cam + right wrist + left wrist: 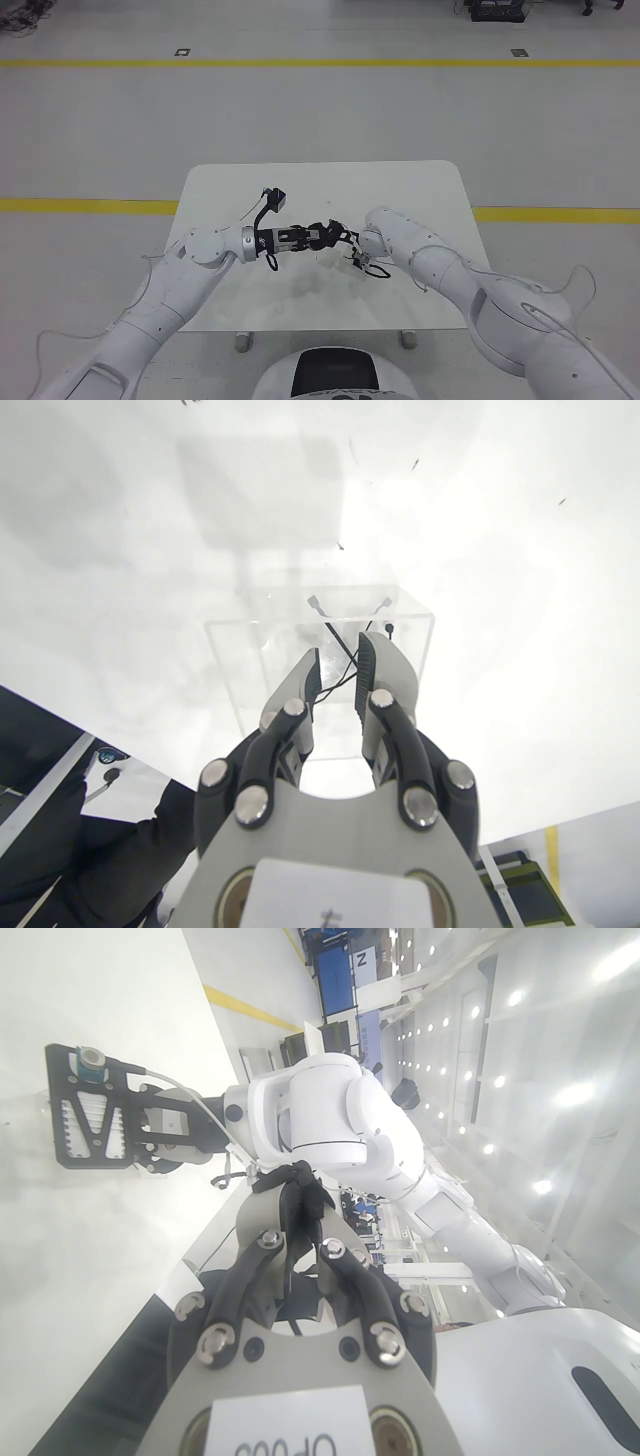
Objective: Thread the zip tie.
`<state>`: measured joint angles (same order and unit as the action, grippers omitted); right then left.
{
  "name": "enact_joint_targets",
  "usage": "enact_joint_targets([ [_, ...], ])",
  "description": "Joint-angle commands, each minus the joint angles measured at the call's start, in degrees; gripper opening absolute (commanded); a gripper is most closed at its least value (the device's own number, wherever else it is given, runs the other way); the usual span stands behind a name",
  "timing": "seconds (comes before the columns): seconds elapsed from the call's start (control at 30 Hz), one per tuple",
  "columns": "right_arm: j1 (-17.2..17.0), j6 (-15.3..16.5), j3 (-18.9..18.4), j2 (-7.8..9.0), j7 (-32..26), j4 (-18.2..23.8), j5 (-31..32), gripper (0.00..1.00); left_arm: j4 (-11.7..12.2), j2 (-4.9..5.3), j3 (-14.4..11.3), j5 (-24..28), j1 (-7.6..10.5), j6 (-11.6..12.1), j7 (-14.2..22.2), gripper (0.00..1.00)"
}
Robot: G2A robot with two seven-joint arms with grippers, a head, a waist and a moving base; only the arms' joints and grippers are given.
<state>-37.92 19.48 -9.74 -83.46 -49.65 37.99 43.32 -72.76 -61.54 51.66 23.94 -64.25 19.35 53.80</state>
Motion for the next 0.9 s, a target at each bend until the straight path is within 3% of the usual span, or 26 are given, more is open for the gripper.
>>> enact_joint_targets([
  [0.0, 0.08, 0.00, 0.00, -0.07, -0.06, -0.37, -0.59, 0.11, 0.00, 0.00, 0.00, 0.00, 0.00, 0.00, 0.00, 0.00],
  [0.2, 0.22, 0.00, 0.00, -0.38, -0.04, -1.16, -1.36, 0.00, 0.00, 0.00, 0.00, 0.00, 0.00, 0.00, 0.00, 0.00],
  [0.87, 0.08, 0.00, 0.00, -1.88, 0.39, -3.64, -0.30, 0.08, 0.00, 0.00, 0.00, 0.00, 0.00, 0.00, 0.00, 0.00],
])
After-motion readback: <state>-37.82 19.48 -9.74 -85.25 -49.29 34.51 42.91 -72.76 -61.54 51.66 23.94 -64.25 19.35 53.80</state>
